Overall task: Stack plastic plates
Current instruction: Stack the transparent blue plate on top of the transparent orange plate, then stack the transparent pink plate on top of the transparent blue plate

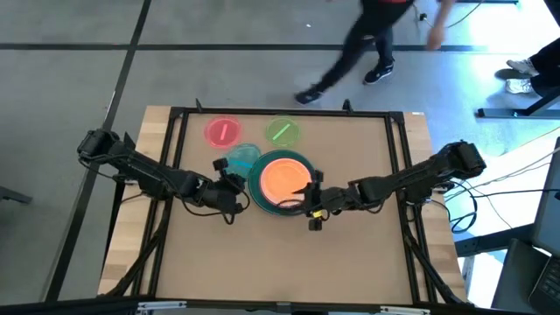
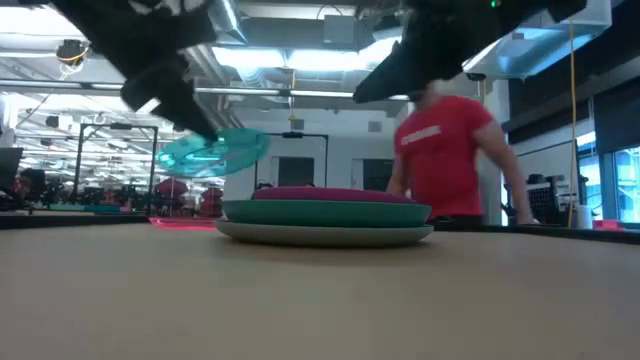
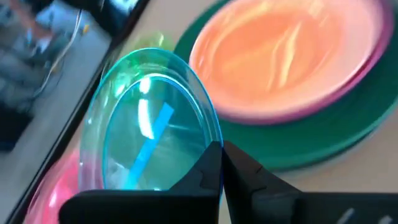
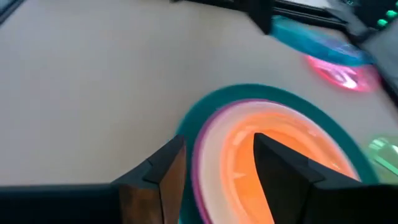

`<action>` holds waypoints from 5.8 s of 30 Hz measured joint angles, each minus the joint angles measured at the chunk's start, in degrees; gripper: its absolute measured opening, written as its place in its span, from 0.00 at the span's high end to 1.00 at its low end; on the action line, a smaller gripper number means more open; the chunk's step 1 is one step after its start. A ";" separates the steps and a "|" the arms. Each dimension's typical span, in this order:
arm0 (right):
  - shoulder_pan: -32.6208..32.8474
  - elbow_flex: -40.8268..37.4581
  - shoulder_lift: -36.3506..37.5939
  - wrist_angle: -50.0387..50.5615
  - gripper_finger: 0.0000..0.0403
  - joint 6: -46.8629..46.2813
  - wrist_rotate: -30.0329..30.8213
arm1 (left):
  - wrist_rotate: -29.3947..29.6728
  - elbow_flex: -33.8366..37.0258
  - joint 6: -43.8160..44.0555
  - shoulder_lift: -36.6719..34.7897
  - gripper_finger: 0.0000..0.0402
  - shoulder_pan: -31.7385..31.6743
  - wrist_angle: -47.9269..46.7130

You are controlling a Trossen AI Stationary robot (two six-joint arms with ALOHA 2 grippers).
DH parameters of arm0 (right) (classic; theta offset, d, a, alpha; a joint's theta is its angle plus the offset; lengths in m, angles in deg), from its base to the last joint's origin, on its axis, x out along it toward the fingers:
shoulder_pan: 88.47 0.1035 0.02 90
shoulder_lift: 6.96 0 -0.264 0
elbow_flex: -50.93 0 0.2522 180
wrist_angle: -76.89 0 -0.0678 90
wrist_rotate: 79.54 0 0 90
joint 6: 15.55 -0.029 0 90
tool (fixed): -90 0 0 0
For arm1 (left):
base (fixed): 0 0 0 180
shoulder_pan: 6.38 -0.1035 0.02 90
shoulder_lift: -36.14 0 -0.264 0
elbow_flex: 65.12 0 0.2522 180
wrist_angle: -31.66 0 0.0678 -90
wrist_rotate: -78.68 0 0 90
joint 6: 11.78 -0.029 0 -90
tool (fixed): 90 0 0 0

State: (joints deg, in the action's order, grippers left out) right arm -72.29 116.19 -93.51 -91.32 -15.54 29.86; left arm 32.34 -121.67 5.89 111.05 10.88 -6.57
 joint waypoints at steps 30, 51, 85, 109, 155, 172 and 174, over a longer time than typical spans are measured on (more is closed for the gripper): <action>-0.04 -0.24 4.32 9.62 0.56 -7.64 6.73 | -19.50 0.52 -28.32 20.30 1.00 -6.20 49.36; -0.07 -0.26 3.97 9.43 0.56 -7.64 6.73 | -20.69 0.52 -23.42 21.94 0.84 -7.28 43.25; -0.09 -0.28 3.95 9.37 0.56 -8.73 7.15 | -11.80 3.68 -17.45 -0.96 0.74 -28.43 -5.33; -0.09 -0.28 -0.49 7.83 0.56 -8.25 7.28 | -27.78 21.48 -37.39 -0.94 0.74 -49.85 24.52; -0.02 5.38 -1.14 20.57 0.56 -7.29 12.08 | -28.25 17.20 -35.75 -11.74 0.99 -30.47 32.23; -0.03 11.30 4.27 53.57 0.56 -19.33 21.64 | -26.03 9.97 -36.28 3.68 1.00 -10.68 47.87; -0.02 11.30 5.10 54.61 0.56 -19.66 21.68 | -26.20 7.87 -36.30 6.86 1.00 -9.83 47.90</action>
State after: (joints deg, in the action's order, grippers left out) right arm -72.31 127.49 -88.42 -36.71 -35.20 51.54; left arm 6.14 -113.80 -30.41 117.91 1.05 41.33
